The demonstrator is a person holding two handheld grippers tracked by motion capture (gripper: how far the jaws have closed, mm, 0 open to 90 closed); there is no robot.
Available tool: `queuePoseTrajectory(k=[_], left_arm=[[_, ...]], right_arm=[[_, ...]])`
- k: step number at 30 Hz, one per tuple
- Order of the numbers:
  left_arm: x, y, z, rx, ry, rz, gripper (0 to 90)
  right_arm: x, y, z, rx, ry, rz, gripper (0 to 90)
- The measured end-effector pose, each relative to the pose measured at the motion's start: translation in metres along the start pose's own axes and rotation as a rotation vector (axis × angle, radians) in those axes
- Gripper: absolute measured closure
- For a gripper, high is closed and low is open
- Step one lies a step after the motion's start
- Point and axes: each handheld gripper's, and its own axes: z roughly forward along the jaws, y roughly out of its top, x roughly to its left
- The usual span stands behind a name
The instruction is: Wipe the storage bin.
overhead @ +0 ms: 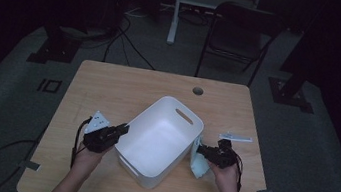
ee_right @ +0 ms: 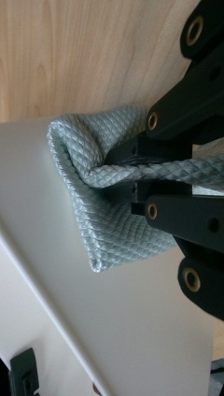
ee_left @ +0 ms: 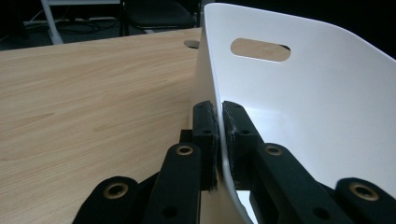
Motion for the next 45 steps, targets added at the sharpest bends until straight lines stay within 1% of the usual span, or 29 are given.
queuePoseTrajectory(k=[2,4,6,7,9,10,11,12,13,17,19,20,22,23,26,28,30,31,32,35,39,41,43,45], left_arm=[[0.000,0.000,0.000,-0.001,-0.001,-0.002,84.7],[-0.001,0.000,0.000,0.000,-0.002,-0.002,84.7],[-0.001,0.000,0.000,0.001,-0.005,-0.001,84.7],[-0.001,0.000,0.000,0.001,-0.006,-0.001,84.6],[-0.001,0.000,0.000,0.001,-0.007,-0.001,84.8],[-0.001,0.000,0.000,0.001,-0.005,0.000,84.8],[-0.001,0.000,0.000,0.001,-0.004,0.000,84.8],[-0.001,0.000,0.000,0.001,-0.004,0.001,84.8],[-0.001,0.000,0.000,0.002,-0.002,0.005,84.8],[-0.001,0.000,0.000,-0.001,-0.002,0.006,84.7],[-0.002,0.000,0.000,-0.001,0.003,0.009,84.7],[-0.002,0.000,0.000,-0.001,0.005,0.010,84.7],[-0.002,0.000,0.000,-0.001,0.004,0.009,84.6],[-0.002,0.000,0.000,-0.001,0.004,0.008,84.6],[-0.001,0.000,0.000,-0.001,-0.004,-0.006,84.5],[-0.001,0.000,0.000,0.000,-0.002,0.002,84.6],[-0.002,0.000,0.000,0.001,-0.002,0.000,84.6],[-0.002,0.000,0.000,0.000,-0.002,0.002,84.6],[-0.002,0.000,0.000,-0.001,-0.004,-0.001,84.7],[-0.002,0.000,0.000,0.000,-0.005,-0.002,84.7],[-0.003,0.000,0.001,0.000,-0.001,0.005,84.6],[-0.003,0.000,0.001,0.002,0.003,0.009,84.6],[-0.003,0.000,0.000,0.001,0.007,0.013,84.6],[-0.004,0.001,0.000,0.004,0.016,0.023,84.6]], right_arm=[[0.002,0.002,-0.003,-0.001,-0.002,-0.011,84.0],[0.005,0.006,-0.010,-0.034,0.022,-0.011,84.0],[0.011,0.010,-0.019,-0.067,0.041,-0.023,84.0],[0.014,0.012,-0.021,-0.072,0.041,-0.035,84.0],[0.018,0.013,-0.021,-0.065,0.013,-0.061,84.0],[0.018,0.012,-0.021,-0.071,0.009,-0.056,84.0],[0.015,0.011,-0.019,-0.073,0.018,-0.042,84.0],[0.013,0.010,-0.017,-0.065,0.017,-0.038,84.0],[0.012,0.009,-0.015,-0.054,0.005,-0.040,84.0],[0.004,0.003,-0.004,-0.026,-0.013,-0.019,84.0],[0.001,0.002,-0.002,-0.019,-0.010,-0.010,84.0],[0.002,0.002,-0.003,-0.015,-0.012,-0.013,84.0],[0.005,0.004,-0.004,-0.011,-0.022,-0.030,84.0],[0.007,0.004,-0.005,-0.013,-0.014,-0.033,84.0],[0.015,0.008,-0.011,-0.031,0.003,-0.066,84.0],[0.022,0.011,-0.017,-0.047,0.021,-0.089,84.0],[0.027,0.014,-0.021,-0.067,0.039,-0.102,84.0],[0.028,0.014,-0.022,-0.068,0.034,-0.109,84.0],[0.029,0.014,-0.021,-0.065,0.018,-0.120,84.0],[0.025,0.012,-0.019,-0.070,0.020,-0.100,84.0],[0.022,0.009,-0.011,-0.039,-0.002,-0.097,84.0],[0.020,0.006,-0.008,-0.029,-0.007,-0.086,84.0],[0.018,0.003,-0.002,-0.005,-0.023,-0.085,83.9],[0.014,-0.001,0.004,0.010,-0.032,-0.069,83.9]])
